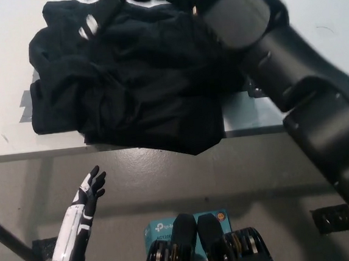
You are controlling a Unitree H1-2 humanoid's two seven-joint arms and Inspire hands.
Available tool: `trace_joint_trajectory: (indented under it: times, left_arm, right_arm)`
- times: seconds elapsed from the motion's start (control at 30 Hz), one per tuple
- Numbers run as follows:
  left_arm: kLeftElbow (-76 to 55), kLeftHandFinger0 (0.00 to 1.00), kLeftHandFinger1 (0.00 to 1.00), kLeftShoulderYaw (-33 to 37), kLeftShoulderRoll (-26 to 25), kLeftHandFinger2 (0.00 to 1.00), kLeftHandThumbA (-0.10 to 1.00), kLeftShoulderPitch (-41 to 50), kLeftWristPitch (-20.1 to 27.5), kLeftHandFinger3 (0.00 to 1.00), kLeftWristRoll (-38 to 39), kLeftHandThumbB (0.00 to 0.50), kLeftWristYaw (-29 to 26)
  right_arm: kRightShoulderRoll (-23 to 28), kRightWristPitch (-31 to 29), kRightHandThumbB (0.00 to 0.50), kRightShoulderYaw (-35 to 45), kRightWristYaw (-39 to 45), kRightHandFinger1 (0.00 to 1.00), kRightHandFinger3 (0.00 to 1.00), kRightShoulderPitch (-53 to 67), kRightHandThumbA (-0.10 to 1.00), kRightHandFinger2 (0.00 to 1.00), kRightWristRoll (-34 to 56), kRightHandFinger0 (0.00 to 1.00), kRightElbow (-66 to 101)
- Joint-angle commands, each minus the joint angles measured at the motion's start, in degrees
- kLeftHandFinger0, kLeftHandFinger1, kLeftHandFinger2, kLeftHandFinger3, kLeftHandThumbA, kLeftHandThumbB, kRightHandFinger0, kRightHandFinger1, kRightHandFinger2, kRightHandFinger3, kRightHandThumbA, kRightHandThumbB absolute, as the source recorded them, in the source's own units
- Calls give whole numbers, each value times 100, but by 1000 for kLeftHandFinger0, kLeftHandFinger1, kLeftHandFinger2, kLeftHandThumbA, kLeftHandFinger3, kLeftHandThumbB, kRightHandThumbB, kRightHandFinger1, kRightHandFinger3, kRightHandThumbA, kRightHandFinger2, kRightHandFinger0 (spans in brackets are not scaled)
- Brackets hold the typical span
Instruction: The robot grabs the right edges of the black jacket on the table, and folds it in half
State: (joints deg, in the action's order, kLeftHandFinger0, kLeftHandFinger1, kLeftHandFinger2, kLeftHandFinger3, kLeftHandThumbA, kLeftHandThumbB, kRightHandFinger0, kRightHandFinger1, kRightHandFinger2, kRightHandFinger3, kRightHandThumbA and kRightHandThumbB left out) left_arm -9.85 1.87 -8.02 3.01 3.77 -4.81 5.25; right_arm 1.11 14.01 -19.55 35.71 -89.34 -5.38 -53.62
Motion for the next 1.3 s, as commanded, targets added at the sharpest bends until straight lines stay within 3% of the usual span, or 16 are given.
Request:
trace_joint_trajectory:
  times: [0.0,0.07,0.1,0.13,0.27,0.33,0.4,0.57,0.63,0.73,0.83,0.9,1.03,1.2,1.23,1.27]
  left_arm:
    - [-133,1000,1000,37,-27,1000,1000,-141,-100,1000,-11,192,51]
    - [-173,1000,1000,46,-41,1000,1000,-133,-91,1000,37,182,89]
    - [-182,1000,1000,44,-45,1000,1000,-155,-84,1000,48,169,95]
    - [-169,1000,1000,52,-44,1000,998,-175,-74,1000,17,158,87]
    - [-169,1000,1000,31,6,1000,1000,-223,-150,1000,6,204,33]
    - [-143,1000,1000,-30,-8,1000,1000,-294,-193,1000,48,229,15]
    - [-77,1000,1000,-56,-60,1000,1000,-363,-44,1000,15,204,3]
    - [32,1000,1000,-236,-153,1000,1000,-507,60,1000,232,108,8]
    - [102,1000,1000,-297,-136,1000,1000,-614,67,1000,318,111,-13]
    - [170,1000,1000,-381,-155,1000,1000,-761,3,1000,492,117,20]
    - [263,1000,1000,-450,-146,1000,1000,-806,12,1000,568,127,0]
    - [302,1000,1000,-461,-142,1000,1000,-798,22,1000,563,111,-4]
    - [330,1000,1000,-474,-67,1000,1000,-702,27,1000,541,101,-33]
    - [291,1000,1000,-459,-43,1000,1000,-400,105,1000,506,103,32]
    - [275,1000,1000,-466,-41,1000,1000,-332,116,1000,516,103,40]
    - [212,1000,1000,-480,-27,1000,1000,-216,89,1000,529,108,40]
  right_arm:
    - [289,646,472,-93,836,1000,1000,-899,1000,1000,-8,1000,521]
    - [399,1106,417,61,800,1000,1000,-869,1000,1000,141,1000,1098]
    - [434,1267,474,326,658,1000,1000,-853,1000,1000,312,1000,1292]
    - [490,1292,490,707,392,1000,1000,-715,1000,1000,551,1000,1652]
    - [653,1292,450,1835,-304,1000,1000,-202,1000,1000,1136,1000,3056]
    - [988,1292,450,2060,-339,1000,1000,117,1000,1000,928,1000,4032]
    - [1235,1292,453,2289,-334,1000,1000,362,1000,1000,934,1000,4639]
    - [1992,1292,400,3177,-347,1000,1000,1816,1000,1000,1302,1000,6917]
    - [2185,1292,390,3596,-524,1000,1000,2593,1000,1000,1840,1000,7657]
    - [2218,1292,438,4074,-793,1000,1000,3773,1000,1000,2252,1000,8557]
    - [1753,1292,370,4634,-753,1000,1000,5023,1000,1000,2621,1000,9224]
    - [1378,954,360,4819,-708,1000,1000,5798,1000,1000,2628,1000,9366]
    - [729,235,369,4470,-670,1000,1000,7253,1000,1000,2383,1000,9292]
    - [18,-632,314,3988,-689,1000,1000,8386,1000,1000,1849,1000,8479]
    - [-109,-797,276,3914,-662,1000,1000,8529,1000,1000,1858,1000,8271]
    - [-212,-1005,290,3811,-686,1000,1000,8736,1000,1000,1690,1000,7935]
